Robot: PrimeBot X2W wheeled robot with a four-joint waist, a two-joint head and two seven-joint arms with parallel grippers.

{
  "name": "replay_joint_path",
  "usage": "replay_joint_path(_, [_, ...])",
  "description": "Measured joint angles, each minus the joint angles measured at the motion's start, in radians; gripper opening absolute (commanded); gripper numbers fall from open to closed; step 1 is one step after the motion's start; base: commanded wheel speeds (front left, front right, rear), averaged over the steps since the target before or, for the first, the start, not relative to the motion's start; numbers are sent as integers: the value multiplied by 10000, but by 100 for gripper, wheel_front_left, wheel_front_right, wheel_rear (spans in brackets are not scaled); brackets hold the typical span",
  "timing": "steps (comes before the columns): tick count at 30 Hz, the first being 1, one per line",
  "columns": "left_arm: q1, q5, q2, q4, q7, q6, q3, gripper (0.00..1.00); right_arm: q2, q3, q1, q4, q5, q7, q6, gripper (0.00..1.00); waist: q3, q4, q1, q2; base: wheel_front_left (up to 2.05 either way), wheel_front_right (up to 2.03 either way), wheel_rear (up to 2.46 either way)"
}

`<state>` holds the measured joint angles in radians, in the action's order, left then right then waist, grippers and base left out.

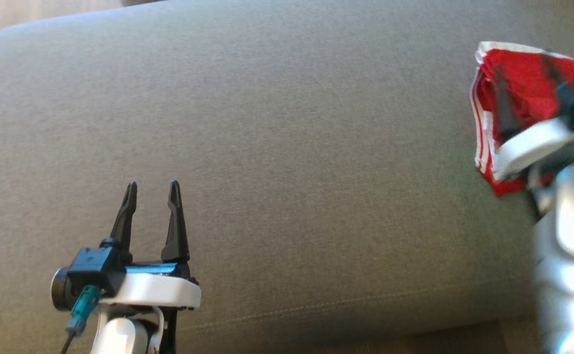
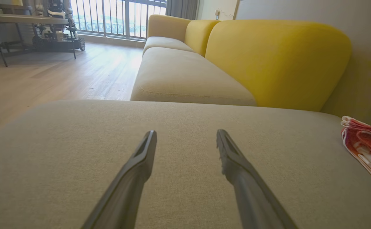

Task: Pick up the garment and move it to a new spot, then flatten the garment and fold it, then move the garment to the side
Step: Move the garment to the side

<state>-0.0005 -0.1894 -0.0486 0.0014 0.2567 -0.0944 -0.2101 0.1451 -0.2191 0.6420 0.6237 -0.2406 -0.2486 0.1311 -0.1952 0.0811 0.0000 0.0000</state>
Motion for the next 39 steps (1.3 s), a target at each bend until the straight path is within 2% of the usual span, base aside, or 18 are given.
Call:
replay_joint_path(2, [11,-17,2,-44,0,-29,10,100,-637,150,-886,-1078,155,-13,0,100,100,-178,0,0,0,0,0])
replay_joint_path(4, [43,-127,4,-153,0,-113,38,100,-846,472,-1656,-2092,589,-31,0,100,194,-373,0,0,0,0,0])
replay_joint_path(10, [391,-259,2,-384,0,-345,288,100,-888,1329,-3707,-4316,2178,-38,0,100,544,-967,0,0,0,0,0])
replay_joint_path(14, [646,-98,4,-539,0,-71,240,100,-922,1262,-4996,-5267,2694,-38,0,100,895,-1263,0,0,0,0,0])
replay_joint_path(18, [1032,-176,2,-679,0,249,290,100,-936,1312,-6007,-5724,3080,-38,0,100,1237,-1414,0,0,0,0,0])
replay_joint_path(26, [1818,-150,-4,-650,0,430,671,100,-978,1626,-7258,-5741,3315,-38,0,100,1905,-1311,0,0,0,0,0])
replay_joint_path(39, [2168,111,-4,-362,0,593,842,100,-991,1781,-7389,-5728,3647,-38,0,100,2370,-1012,0,0,0,0,0])
